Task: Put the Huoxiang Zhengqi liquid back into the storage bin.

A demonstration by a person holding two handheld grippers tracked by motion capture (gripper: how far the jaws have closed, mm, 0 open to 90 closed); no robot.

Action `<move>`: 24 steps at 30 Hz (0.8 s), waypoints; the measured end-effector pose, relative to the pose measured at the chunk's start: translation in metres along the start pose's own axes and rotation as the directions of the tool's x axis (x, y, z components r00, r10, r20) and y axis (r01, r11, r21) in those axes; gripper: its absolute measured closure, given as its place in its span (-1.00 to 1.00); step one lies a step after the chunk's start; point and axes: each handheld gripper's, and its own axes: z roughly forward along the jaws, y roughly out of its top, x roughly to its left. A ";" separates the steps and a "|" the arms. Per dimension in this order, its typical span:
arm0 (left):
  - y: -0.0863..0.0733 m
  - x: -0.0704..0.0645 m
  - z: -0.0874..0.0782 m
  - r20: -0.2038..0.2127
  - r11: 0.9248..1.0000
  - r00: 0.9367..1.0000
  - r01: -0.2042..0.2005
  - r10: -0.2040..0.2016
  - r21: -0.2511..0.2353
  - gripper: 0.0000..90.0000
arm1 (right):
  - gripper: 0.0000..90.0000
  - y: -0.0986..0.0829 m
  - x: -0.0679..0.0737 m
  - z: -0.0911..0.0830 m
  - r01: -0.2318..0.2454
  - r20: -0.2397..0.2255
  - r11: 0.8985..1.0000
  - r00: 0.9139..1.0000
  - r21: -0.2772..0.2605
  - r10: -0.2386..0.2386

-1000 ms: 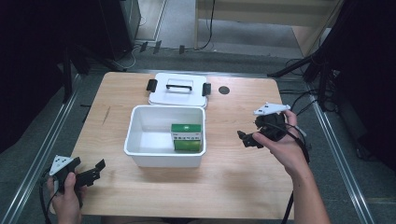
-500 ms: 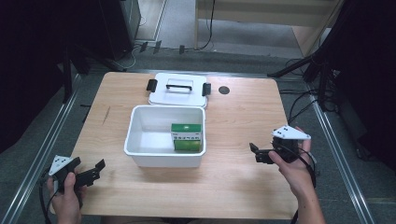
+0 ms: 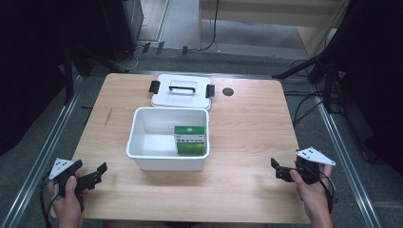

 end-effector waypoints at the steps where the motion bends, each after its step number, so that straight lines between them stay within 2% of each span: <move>1: 0.000 0.000 0.000 0.000 1.000 1.000 0.000 0.000 0.000 -0.97 | -1.00 -0.004 -0.002 -0.001 -0.009 0.007 1.000 1.000 0.003 0.009; 10: 0.000 0.000 0.000 -0.004 1.000 1.000 -0.003 0.003 0.001 -0.97 | -1.00 -0.033 -0.015 -0.009 -0.051 0.052 0.999 0.997 0.011 0.050; 16: 0.001 0.001 0.001 -0.006 1.000 1.000 0.009 -0.009 0.002 -0.97 | -1.00 -0.047 -0.018 -0.013 -0.081 0.074 0.997 0.994 -0.015 0.082; 18: 0.001 0.002 0.001 0.000 1.000 1.000 0.018 -0.018 0.002 -0.97 | -1.00 -0.055 -0.016 -0.013 -0.114 0.080 0.992 0.990 -0.048 0.118; 19: 0.001 0.003 0.001 -0.004 1.000 1.000 0.027 -0.027 -0.004 -0.97 | -1.00 -0.057 -0.016 -0.012 -0.129 0.079 0.991 0.988 -0.043 0.132; 22: 0.001 0.002 0.001 -0.007 1.000 1.000 0.023 -0.023 -0.002 -0.97 | -1.00 -0.057 -0.014 -0.013 -0.126 0.068 0.990 0.989 -0.071 0.130; 24: 0.001 0.001 0.001 -0.022 1.000 1.000 0.015 -0.015 -0.003 -0.97 | -1.00 -0.058 -0.008 -0.013 -0.126 0.031 0.990 0.991 -0.060 0.128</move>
